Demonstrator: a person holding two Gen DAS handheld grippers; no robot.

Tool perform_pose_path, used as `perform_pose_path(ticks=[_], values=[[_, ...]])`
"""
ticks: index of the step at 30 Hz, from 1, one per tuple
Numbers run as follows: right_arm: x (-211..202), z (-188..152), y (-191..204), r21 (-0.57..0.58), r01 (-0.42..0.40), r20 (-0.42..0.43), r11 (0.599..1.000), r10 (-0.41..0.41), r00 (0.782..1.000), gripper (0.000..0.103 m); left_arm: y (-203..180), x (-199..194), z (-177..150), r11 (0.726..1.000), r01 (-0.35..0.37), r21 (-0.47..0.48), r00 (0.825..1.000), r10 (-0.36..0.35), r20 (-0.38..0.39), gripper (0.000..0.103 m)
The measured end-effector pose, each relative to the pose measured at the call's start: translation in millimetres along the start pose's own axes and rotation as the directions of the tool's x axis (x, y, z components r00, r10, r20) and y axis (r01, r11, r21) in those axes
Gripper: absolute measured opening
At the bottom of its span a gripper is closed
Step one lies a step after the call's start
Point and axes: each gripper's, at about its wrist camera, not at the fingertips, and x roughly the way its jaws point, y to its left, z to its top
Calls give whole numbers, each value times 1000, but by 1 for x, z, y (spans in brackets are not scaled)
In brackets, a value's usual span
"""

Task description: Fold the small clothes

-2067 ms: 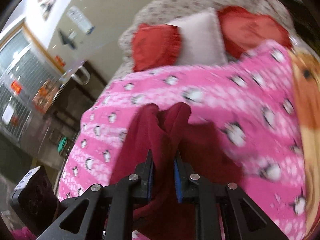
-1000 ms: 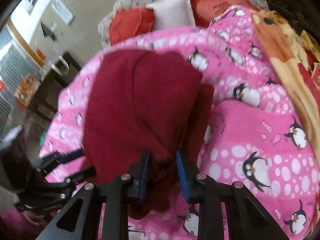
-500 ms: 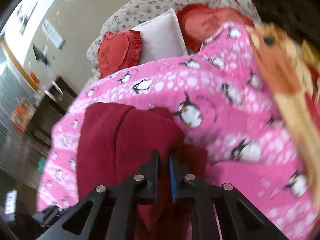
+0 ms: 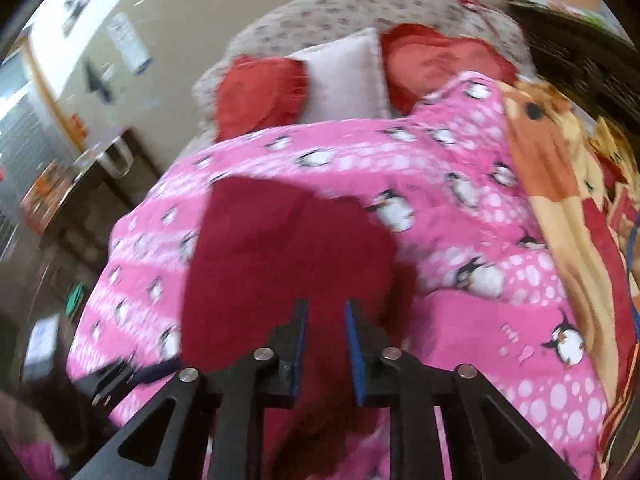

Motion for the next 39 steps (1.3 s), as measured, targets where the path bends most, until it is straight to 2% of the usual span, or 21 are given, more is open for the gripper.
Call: perform_pose_path(ticks=[3, 7, 8, 14, 16, 19, 20, 25, 27, 30, 33, 36, 39], values=[[3, -19, 16, -31, -26, -30, 999, 25, 999, 21, 1, 0, 0, 1000, -2, -5, 1000, 2, -2, 57], [31, -41, 13, -73, 92, -75, 993, -97, 992, 22, 3, -1, 0, 1000, -11, -13, 1000, 11, -8, 57], [36, -44, 11, -75, 115, -78, 991, -120, 990, 33, 3, 0, 0, 1000, -15, -13, 1000, 15, -10, 57], [24, -44, 5, -30, 81, -74, 996, -83, 994, 40, 11, -1, 1, 999, -15, -37, 1000, 15, -18, 57], [18, -43, 0, 3, 55, -59, 998, -55, 997, 45, 11, -5, 3, 999, -23, -33, 1000, 23, -7, 57], [10, -45, -10, 75, 11, -27, 997, -9, 1000, 64, 14, -10, 9, 999, -26, -33, 1000, 26, 11, 59], [10, -45, -14, 98, 3, -20, 995, -1, 1000, 72, 17, -11, 12, 999, -12, -43, 1000, 12, 19, 60], [24, -47, -38, 193, -47, -25, 980, 52, 998, 73, 39, -9, 27, 985, 108, -131, 994, -103, 41, 66], [32, -48, -51, 244, -92, -6, 965, 96, 995, 79, 48, -2, 33, 973, 153, -173, 988, -147, 44, 77], [49, -46, -66, 317, -161, 12, 935, 166, 986, 82, 59, 17, 38, 958, 186, -219, 983, -183, 34, 78], [59, -40, -68, 322, -211, 40, 923, 209, 977, 83, 64, 39, 40, 938, 243, -247, 968, -249, 4, 79], [71, -33, -71, 314, -222, 48, 923, 218, 975, 89, 68, 52, 42, 920, 273, -281, 959, -284, 1, 88], [77, -27, -71, 315, -241, 54, 918, 236, 970, 91, 69, 59, 44, 902, 297, -314, 950, -312, 2, 90]])
